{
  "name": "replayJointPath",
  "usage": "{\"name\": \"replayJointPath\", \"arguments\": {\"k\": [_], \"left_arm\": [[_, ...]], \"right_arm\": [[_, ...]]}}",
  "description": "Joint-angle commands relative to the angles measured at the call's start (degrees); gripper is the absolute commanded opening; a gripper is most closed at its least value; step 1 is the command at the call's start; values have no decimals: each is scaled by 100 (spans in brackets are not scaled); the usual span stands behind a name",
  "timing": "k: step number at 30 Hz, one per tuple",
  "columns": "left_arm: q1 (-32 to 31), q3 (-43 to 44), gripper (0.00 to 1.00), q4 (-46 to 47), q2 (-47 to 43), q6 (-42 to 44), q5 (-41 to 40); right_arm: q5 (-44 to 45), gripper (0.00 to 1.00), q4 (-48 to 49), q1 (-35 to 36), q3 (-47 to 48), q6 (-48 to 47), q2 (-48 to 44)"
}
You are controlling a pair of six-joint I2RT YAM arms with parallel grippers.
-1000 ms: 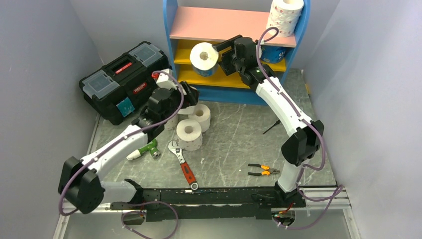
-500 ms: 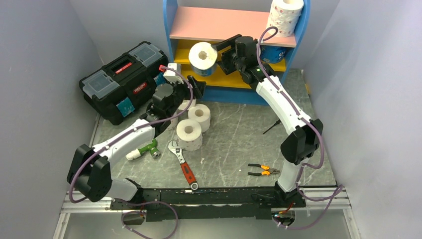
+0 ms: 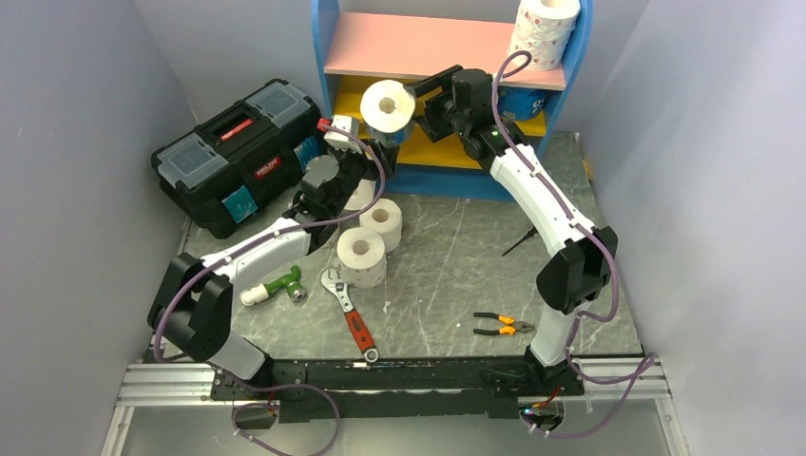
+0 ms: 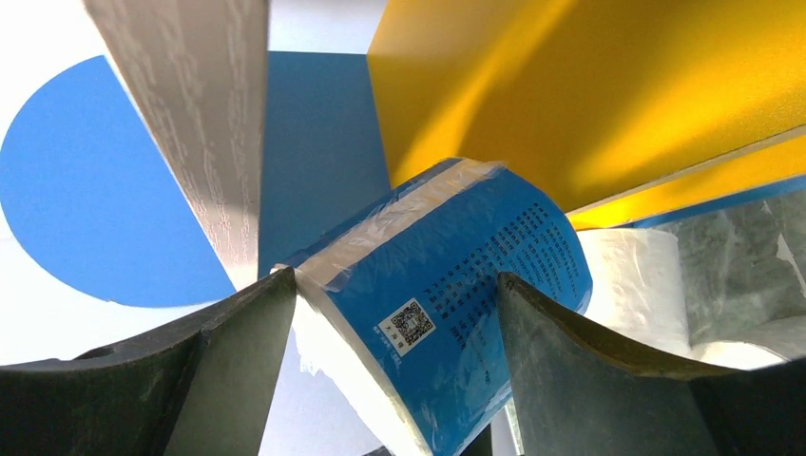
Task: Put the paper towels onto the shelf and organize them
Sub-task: Adjust the paper towel on the shelf.
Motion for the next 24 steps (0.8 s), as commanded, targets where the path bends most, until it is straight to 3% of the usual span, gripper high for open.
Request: {"name": "replayJointPath", "arguments": {"k": [1, 17, 24], "left_arm": [[10, 412, 84, 611, 92, 227, -24], [15, 972, 83, 829, 505, 413, 34], [9, 1108, 83, 850, 569, 526, 15]], "right_arm": [[-128, 79, 74, -89, -46, -177, -149], [-362, 79, 3, -183, -143, -386, -239], [-300, 86, -143, -192, -170, -650, -422]]}}
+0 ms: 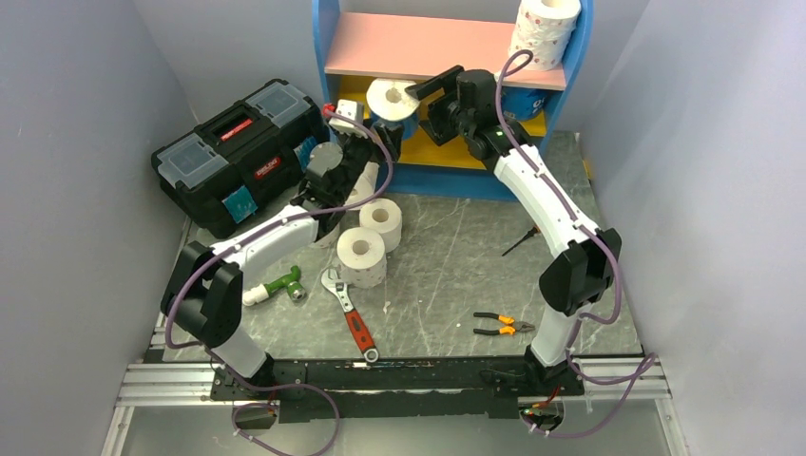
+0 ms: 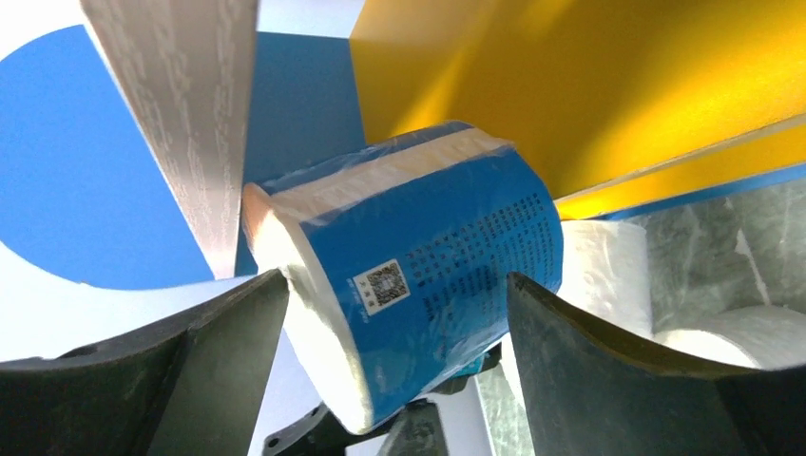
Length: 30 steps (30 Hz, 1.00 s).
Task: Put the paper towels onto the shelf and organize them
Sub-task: Adjust the paper towel on the shelf.
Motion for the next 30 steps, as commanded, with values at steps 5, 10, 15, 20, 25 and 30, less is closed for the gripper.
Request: {"name": "replayJointPath", "arguments": {"k": [5, 10, 15, 20, 25, 30], "left_arm": [[0, 479, 83, 440, 138, 175, 108], [-7, 603, 83, 441, 274, 222, 105], [1, 791, 83, 439, 452, 219, 162], [-2, 966, 83, 448, 643, 303, 182], [-7, 1154, 83, 449, 871, 326, 215], [-4, 1388, 83, 456, 1094, 300, 180]], "right_arm": [[80, 93, -104, -120, -244, -630, -611], [312, 95, 4, -151, -619, -834, -1111], [602, 95, -42, -187, -958, -1139, -1654], [692, 98, 724, -190, -2213, -1653, -2824], [795, 98, 1073, -190, -3665, -2056, -3917], [630, 99, 1187, -195, -4884, -2540, -4783]]}}
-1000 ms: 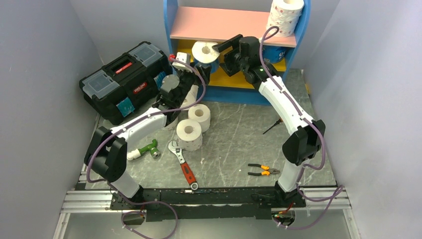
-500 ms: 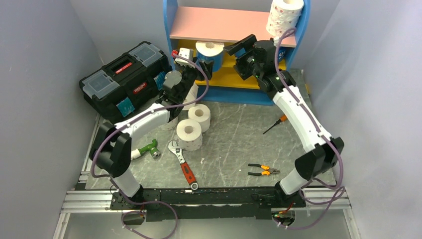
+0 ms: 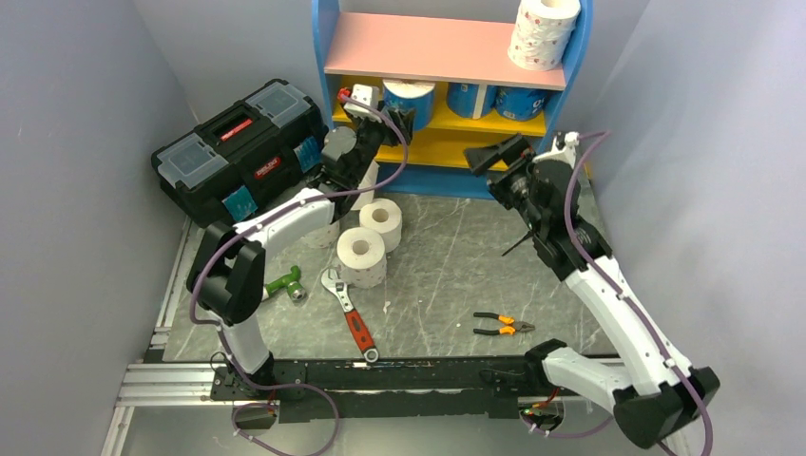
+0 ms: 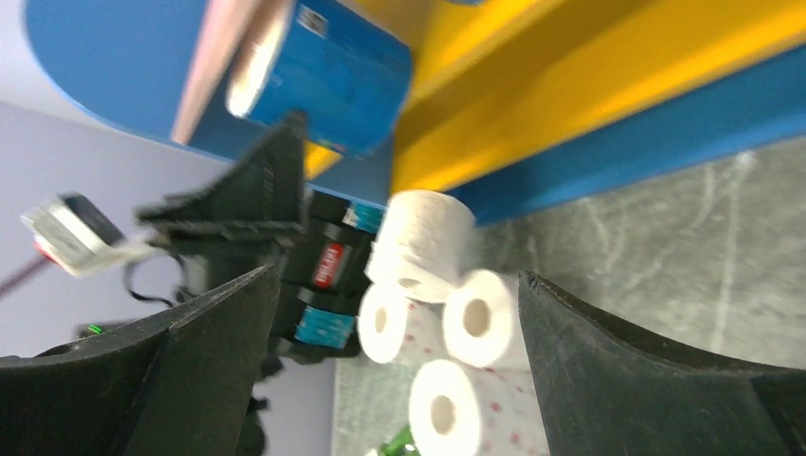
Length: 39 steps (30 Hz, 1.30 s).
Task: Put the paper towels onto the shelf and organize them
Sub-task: Adjust the paper towel on the shelf.
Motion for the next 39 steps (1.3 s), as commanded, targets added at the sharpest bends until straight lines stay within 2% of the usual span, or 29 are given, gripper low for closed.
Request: {"name": "replayJointPath", "arguments": {"k": [1, 8, 12, 16, 23, 30, 39], "left_arm": [[-4, 367, 83, 266, 199, 57, 83], [-4, 611, 84, 251, 453, 142, 29], [-2, 715, 84, 329, 620, 151, 34], [-7, 904, 85, 351, 803, 147, 126], [-3, 1190, 86, 462, 1169, 47, 112], [-9, 1429, 87, 511, 1372, -69, 222], [-18, 1086, 87, 983, 1297, -210, 440]], "right_arm": [[-112, 99, 422, -29, -856, -666, -653], [-512, 99, 480, -28, -2067, -1297, -1902], [-818, 97, 620, -28, -2801, -1444, -2712], [-1122, 96, 590, -29, -3313, -1460, -3149], [-1372, 95, 528, -28, -3816, -1365, -3411], [-1350, 95, 531, -28, -3777, -1537, -3299], [-1256, 95, 554, -30, -3789, -1627, -3260]]}}
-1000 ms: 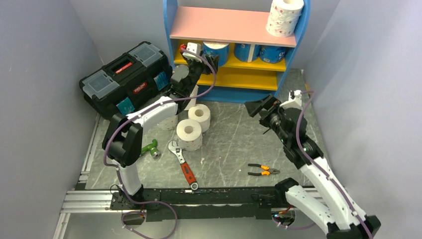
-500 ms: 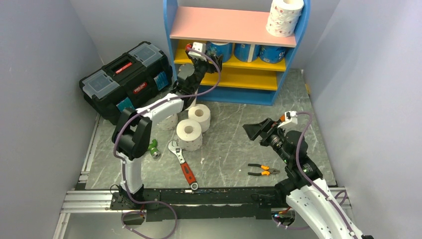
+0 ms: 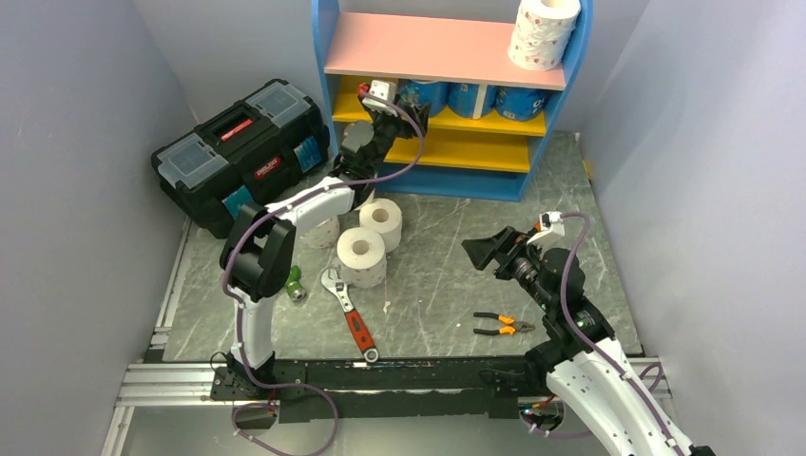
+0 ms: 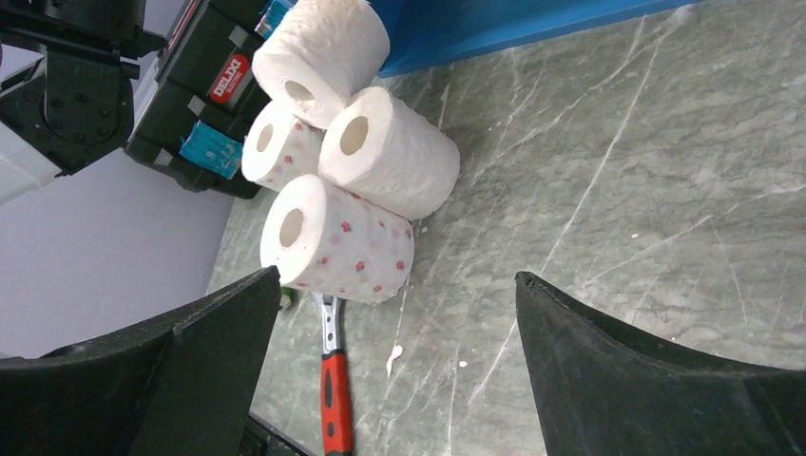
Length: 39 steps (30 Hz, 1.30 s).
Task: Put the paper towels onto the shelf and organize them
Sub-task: Adjust the paper towel on the shelf, then pick up the paper towel from the center of the board.
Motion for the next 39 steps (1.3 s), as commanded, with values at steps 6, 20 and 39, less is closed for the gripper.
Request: {"name": "replayJointPath", "arguments": {"k": [6, 20, 39], "left_arm": [[-17, -800, 88, 815, -732, -36, -135], [-530, -2751, 93, -3944, -5225, -535, -2604], [-416, -5735, 99, -7699, -9378, -2893, -1177]], "right_arm": [[294, 95, -25, -13, 237, -227, -135], [1464, 99, -381, -15, 244, 91, -194], [430, 97, -119, 1359, 1399, -707, 2618]]}}
